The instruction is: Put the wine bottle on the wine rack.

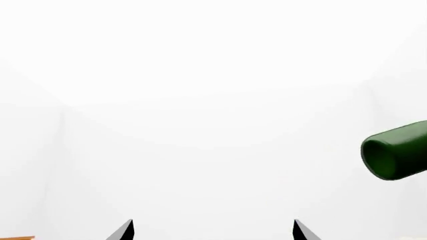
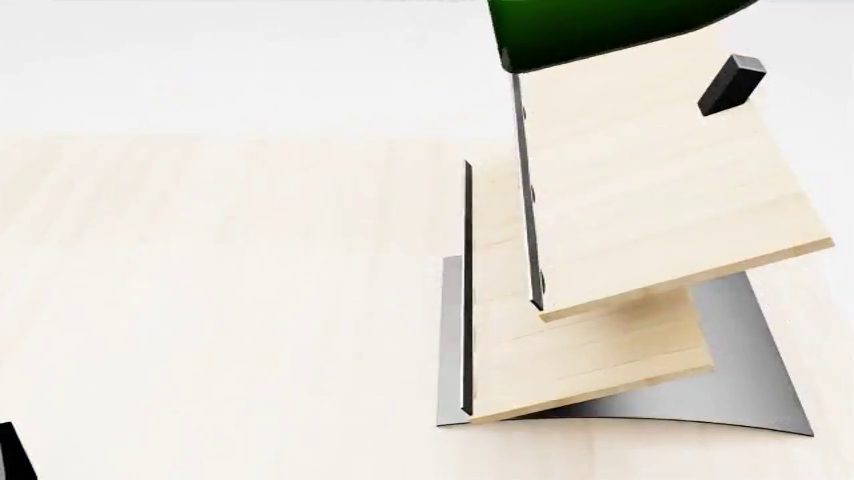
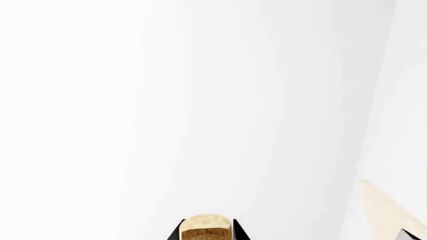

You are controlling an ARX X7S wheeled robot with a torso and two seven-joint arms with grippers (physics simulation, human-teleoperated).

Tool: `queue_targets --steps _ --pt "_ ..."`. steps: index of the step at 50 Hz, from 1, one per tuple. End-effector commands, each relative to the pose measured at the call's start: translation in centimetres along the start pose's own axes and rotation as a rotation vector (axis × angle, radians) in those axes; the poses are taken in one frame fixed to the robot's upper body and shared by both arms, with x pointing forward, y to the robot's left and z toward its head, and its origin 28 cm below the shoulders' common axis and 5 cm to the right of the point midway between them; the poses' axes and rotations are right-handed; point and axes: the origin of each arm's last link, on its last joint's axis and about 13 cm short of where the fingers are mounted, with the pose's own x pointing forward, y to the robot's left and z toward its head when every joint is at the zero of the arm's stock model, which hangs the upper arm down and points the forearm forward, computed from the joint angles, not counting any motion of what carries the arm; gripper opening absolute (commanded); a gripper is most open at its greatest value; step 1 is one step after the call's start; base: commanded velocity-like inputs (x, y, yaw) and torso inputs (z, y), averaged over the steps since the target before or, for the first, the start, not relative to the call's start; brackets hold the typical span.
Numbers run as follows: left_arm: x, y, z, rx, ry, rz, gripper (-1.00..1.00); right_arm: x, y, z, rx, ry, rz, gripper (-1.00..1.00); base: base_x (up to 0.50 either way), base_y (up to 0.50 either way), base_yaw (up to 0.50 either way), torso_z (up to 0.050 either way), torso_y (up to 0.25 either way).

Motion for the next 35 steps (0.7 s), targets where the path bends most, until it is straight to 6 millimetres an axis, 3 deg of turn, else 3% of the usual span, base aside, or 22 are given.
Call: queue_targets --steps 1,13,15,35 --pt "0.0 0.0 0.0 0.001 0.000 0.002 1.00 1.2 -1.0 0.1 -0.025 -0.050 0.008 -1.00 0.00 0.00 0.00 0.000 0.000" --pt "0.0 0.0 -0.1 0.001 0.002 0.000 1.00 2.5 -3.1 -0.3 -0.075 -0.073 -0.051 -1.00 0.00 0.00 0.00 0.000 0.001" --pt "0.0 0.0 -0.1 0.001 0.002 0.000 1.00 3.3 -4.2 -0.3 -0.093 -0.073 -0.073 -1.00 0.00 0.00 0.00 0.000 0.000" --pt "0.0 0.0 -0.1 0.001 0.001 0.000 1.00 3.5 -6.1 -0.3 -0.125 -0.087 -0.104 -1.00 0.00 0.00 0.00 0.001 0.001"
